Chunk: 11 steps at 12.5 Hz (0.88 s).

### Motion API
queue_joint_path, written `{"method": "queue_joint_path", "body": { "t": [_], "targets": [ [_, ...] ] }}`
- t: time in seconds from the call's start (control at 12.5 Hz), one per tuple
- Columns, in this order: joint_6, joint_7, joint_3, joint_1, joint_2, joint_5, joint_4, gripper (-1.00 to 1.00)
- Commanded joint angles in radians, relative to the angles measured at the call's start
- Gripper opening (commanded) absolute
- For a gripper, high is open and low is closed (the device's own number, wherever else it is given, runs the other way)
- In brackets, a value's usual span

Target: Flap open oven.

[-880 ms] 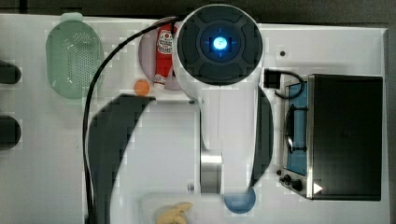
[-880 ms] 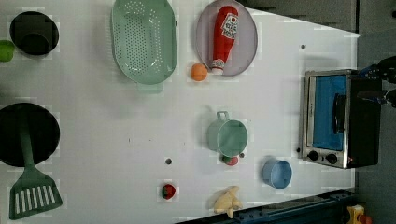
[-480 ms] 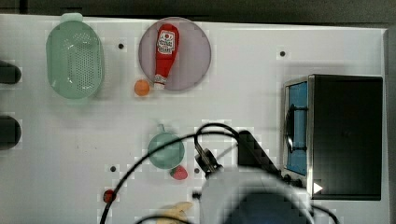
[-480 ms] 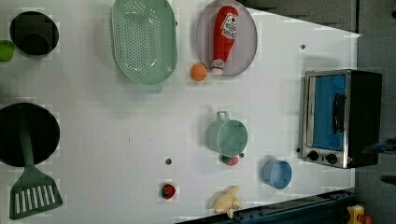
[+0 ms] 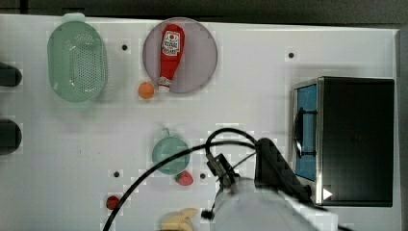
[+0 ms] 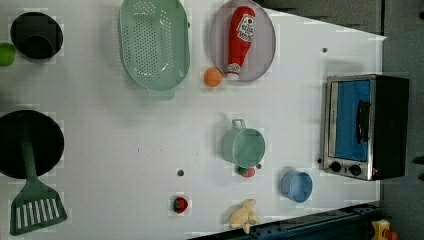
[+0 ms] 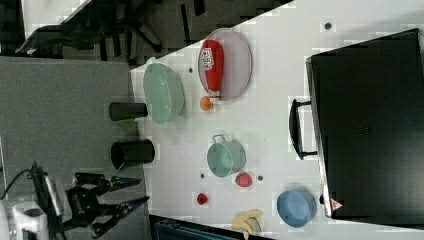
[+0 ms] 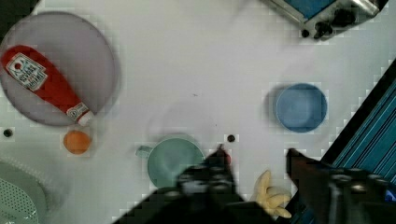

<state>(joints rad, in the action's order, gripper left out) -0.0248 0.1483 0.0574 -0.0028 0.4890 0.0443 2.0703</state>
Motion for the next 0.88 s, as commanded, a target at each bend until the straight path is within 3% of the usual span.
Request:
{"method": "queue_joint_path", "body": {
  "t": [0.08,0.32,0.88],
  "targets": [
    [-0.057,0.038,0.026,-0.014,-0.041,0.007,0.025,-0.65],
    [-0.130,-0.196,0.081,-0.024,-0.078,0.030,0.060,-0.65],
    [-0.389,-1.016,0.272,-0.042,-0.237,0.071,0.120,-0.65]
  ]
}}
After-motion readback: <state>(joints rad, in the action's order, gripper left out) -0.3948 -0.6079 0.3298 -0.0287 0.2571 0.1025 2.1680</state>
